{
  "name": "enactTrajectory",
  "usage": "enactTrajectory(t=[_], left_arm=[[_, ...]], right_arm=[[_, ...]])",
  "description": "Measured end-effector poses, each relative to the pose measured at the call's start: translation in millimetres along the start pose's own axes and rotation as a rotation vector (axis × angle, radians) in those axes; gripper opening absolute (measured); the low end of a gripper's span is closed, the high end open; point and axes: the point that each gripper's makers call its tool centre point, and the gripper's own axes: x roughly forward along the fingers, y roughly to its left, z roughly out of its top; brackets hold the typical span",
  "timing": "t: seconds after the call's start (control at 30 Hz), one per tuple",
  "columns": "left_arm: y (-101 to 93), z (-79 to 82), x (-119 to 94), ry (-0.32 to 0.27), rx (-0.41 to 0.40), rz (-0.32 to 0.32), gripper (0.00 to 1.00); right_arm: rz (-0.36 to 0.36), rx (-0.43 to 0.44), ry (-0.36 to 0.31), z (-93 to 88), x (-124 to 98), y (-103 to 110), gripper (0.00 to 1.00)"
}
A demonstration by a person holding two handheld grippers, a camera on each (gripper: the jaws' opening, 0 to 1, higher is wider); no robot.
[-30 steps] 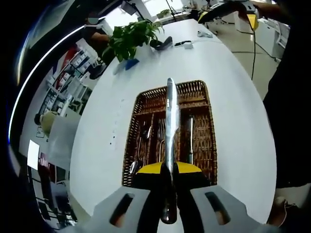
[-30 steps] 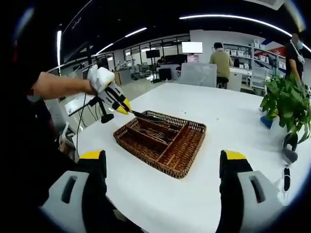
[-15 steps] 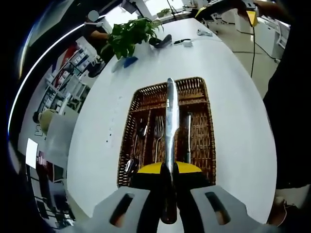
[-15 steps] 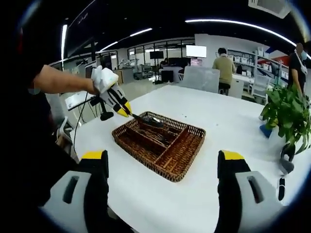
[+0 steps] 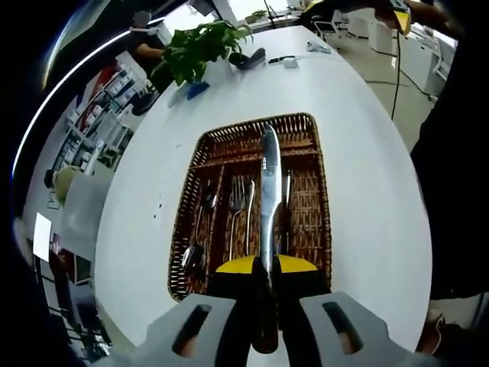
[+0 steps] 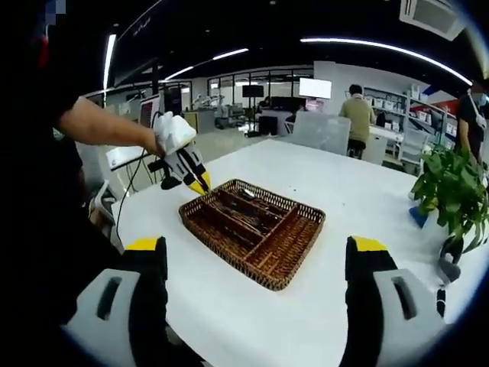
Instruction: Arrange the knives, forks, and spoons in their matching storage slots by inserting each utensil handle-first until every utensil is classified and aligned in the correct compartment
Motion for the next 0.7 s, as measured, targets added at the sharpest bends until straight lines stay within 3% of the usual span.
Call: enactTrajectory(t=[0.47, 0.7], left_arm=[[-7.1, -8.2, 15.9, 0.006, -0.019, -0.032, 0.06], [-13.6, -8.3, 27.0, -0.008, -0.041, -0.055, 0.06]], right_arm=[[-0.001, 0.119, -0.013, -1.6, -4.5, -0.9, 1.0], [-0.018, 0.13, -0.01, -1.8, -6.5, -3.2, 1.0]])
